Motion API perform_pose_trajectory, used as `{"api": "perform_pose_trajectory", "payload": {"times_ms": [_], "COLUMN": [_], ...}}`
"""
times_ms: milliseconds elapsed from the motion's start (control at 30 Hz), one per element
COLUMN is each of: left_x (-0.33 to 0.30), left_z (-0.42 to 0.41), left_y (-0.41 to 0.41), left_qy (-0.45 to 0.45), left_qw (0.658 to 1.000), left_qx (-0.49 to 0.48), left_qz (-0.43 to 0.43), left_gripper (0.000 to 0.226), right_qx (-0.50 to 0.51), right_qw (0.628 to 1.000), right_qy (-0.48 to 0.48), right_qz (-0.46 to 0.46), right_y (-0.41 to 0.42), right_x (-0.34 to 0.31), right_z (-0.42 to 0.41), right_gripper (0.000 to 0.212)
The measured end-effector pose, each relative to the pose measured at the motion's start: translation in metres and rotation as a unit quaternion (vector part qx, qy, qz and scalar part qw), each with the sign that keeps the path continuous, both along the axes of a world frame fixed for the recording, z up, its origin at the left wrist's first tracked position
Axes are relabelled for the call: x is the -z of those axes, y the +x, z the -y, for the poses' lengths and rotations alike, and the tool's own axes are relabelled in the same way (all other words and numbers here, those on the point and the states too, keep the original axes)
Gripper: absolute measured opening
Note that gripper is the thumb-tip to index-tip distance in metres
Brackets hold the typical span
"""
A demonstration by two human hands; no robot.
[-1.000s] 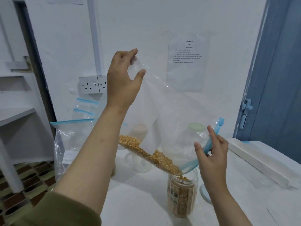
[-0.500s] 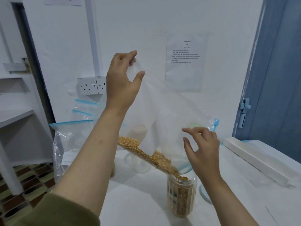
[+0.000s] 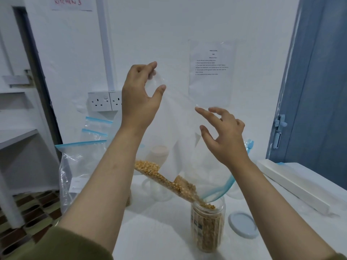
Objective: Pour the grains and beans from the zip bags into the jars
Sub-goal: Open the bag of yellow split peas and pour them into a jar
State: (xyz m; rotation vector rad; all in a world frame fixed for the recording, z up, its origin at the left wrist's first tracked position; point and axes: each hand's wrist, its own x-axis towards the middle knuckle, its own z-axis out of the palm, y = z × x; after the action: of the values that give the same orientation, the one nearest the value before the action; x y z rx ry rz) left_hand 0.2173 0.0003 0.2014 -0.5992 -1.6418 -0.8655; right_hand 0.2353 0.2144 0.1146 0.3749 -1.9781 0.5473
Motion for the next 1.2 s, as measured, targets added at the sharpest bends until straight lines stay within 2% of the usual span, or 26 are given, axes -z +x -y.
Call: {"api": "perform_pose_trajectory", "payload": {"times_ms": [267, 633, 867, 1033, 1200], "left_x": [0.0, -0.003, -0.003, -0.002, 0.0], "left_z": [-0.003, -0.006, -0.004, -0.005, -0.004], "left_y": [0.002, 0.002, 0.001, 0.002, 0.004], "left_qy": [-0.008, -0.02, -0.02, -0.019, -0.021], "left_qw": [1.0, 1.0, 1.0, 1.0, 1.0], "left_qx": [0.006, 0.006, 0.005, 0.007, 0.008], "left_qz": [-0.005, -0.009, -0.009, -0.006, -0.02], "left_gripper": [0.049, 0.049, 0.049, 0.05, 0.048], "right_qx": [0.025, 0.004, -0.041, -0.053, -0.042], "right_qw": [0.999, 1.0, 0.998, 0.997, 0.997], "right_qy": [0.019, -0.002, -0.038, -0.054, -0.051], "right_qz": [-0.026, -0.001, -0.009, -0.01, -0.048], "right_y": [0.003, 0.013, 0.016, 0.015, 0.014], "right_x": [-0.003, -0.004, -0.006, -0.007, -0.004], "right_z": [-0.001, -0.001, -0.002, 0.0, 0.003], "right_gripper": [0.049, 0.057, 0.042, 0.041, 0.042]}}
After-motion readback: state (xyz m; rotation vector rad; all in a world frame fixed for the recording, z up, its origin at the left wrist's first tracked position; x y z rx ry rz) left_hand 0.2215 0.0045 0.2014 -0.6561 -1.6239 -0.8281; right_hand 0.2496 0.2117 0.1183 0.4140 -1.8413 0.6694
